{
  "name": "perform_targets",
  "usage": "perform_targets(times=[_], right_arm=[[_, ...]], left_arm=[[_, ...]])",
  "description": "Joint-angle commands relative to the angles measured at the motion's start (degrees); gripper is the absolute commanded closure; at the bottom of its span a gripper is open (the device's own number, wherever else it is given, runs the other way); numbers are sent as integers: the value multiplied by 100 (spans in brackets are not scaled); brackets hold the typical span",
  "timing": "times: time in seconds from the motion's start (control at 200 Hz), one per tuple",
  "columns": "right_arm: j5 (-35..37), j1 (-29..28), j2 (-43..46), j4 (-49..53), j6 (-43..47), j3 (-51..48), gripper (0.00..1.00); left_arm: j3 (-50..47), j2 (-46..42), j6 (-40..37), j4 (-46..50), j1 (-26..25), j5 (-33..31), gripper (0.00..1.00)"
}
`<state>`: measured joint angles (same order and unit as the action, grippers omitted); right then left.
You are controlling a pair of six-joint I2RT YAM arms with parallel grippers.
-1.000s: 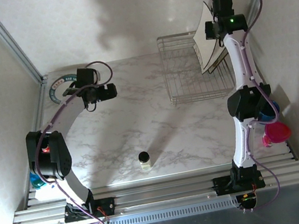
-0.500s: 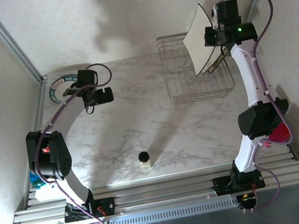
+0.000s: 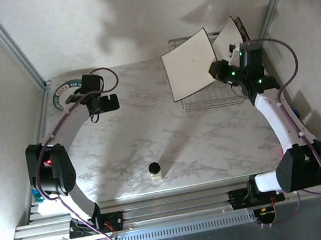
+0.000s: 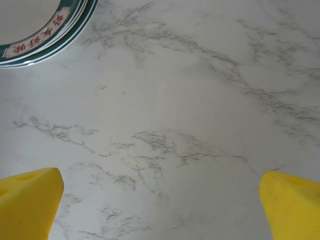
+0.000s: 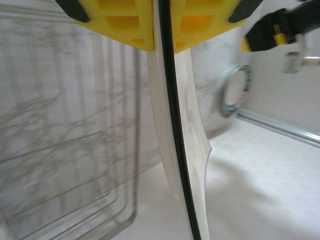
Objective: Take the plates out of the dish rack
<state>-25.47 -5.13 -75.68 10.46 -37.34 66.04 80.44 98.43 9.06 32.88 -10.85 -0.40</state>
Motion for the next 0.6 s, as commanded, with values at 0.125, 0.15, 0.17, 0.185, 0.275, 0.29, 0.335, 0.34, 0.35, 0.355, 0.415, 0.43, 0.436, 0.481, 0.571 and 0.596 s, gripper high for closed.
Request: perform_targets(times=[0.125, 0.15, 0.17, 0.185, 0.275, 0.29, 0.335, 0.34, 0.35, 0.355, 0.415, 0.43, 0.436, 0.481, 0.571, 0.596], right_arm=[[-1444, -22, 263, -4976, -2179, -1666, 100], [-1468, -45, 212, -5295, -2316, -1842, 100], [-1477, -58, 169, -5508, -2415, -1947, 100], [-1498, -72, 128, -5674, -2479, -2030, 100], [-1600, -161, -137, -6655, -2834, -2417, 100], [-1622, -179, -184, -6812, -2896, -2463, 100], [-1658, -233, -358, -7192, -3027, -2562, 100], [-1660, -243, -368, -7243, -3039, -2579, 100], [-1662, -261, -408, -7311, -3066, -2603, 100], [-1662, -265, -428, -7338, -3076, -2617, 100], [-1685, -350, -624, -7695, -3163, -2702, 100], [-1686, -370, -666, -7739, -3169, -2716, 100], [-1679, -381, -680, -7750, -3167, -2726, 100], [-1654, -449, -788, -7834, -3144, -2769, 100], [-1616, -544, -977, -7920, -3075, -2786, 100], [-1613, -565, -1022, -7924, -3061, -2772, 100]], left_arm=[[-151, -362, 148, -353, -198, 854, 0], [-164, -369, 149, -363, -202, 866, 0], [-178, -371, 153, -369, -200, 878, 0], [-178, -369, 157, -375, -203, 877, 1], [-189, -375, 158, -365, -207, 957, 0], [-187, -379, 158, -379, -207, 978, 1], [-204, -394, 166, -430, -209, 1121, 0], [-205, -399, 166, -440, -208, 1148, 0], [-211, -400, 173, -460, -207, 1192, 0], [-217, -402, 174, -472, -207, 1227, 0], [-285, -429, 205, -673, -209, 1673, 0], [-310, -427, 214, -730, -209, 1802, 0], [-319, -428, 216, -752, -208, 1862, 0], [-362, -419, 251, -881, -205, 2284, 0], [-491, -401, 351, -1229, -203, 3113, 0], [-528, -409, 395, -1332, -199, 3281, 1]])
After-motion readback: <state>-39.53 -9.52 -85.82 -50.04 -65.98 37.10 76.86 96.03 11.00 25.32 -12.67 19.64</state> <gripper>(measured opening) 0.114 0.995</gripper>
